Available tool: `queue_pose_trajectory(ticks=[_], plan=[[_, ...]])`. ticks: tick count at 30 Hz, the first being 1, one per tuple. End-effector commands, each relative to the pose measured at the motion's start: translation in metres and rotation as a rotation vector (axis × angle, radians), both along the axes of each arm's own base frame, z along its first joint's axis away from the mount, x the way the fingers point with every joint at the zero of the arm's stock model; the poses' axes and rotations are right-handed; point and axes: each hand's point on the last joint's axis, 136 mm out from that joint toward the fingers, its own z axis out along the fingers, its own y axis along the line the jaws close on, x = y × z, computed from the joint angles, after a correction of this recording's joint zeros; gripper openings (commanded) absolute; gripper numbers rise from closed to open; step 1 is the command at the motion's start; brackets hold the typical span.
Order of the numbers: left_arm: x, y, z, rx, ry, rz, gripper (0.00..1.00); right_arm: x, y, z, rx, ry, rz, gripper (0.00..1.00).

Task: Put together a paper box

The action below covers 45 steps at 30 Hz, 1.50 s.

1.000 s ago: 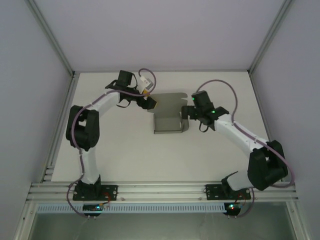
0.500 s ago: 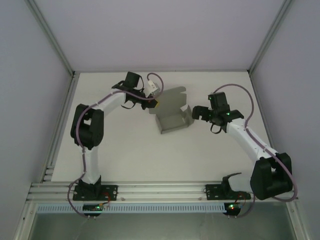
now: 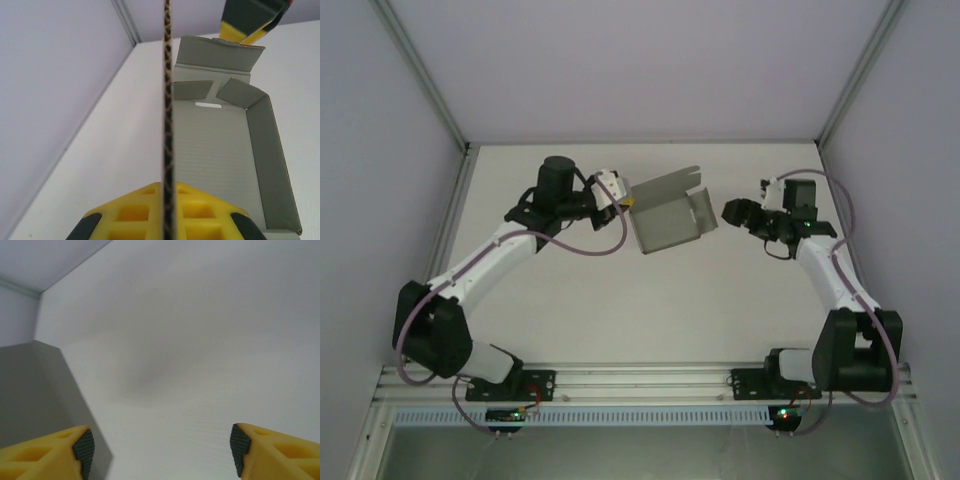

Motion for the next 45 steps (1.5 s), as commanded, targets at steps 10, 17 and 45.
queue_pose_trajectory(ticks=[10,17,45], plan=[[0.001,0.003,0.014,-0.039,-0.087,0.019,0.00,-0.019,0.084,0.018,0.072,-0.062,0.399,0.60],[-0.001,0.003,0.012,-0.046,-0.061,0.019,0.00,-0.024,0.089,0.005,-0.034,-0.058,0.475,0.66],[0.000,0.001,-0.036,-0.018,0.142,0.030,0.00,0.001,0.063,-0.023,0.218,0.049,0.370,0.52]])
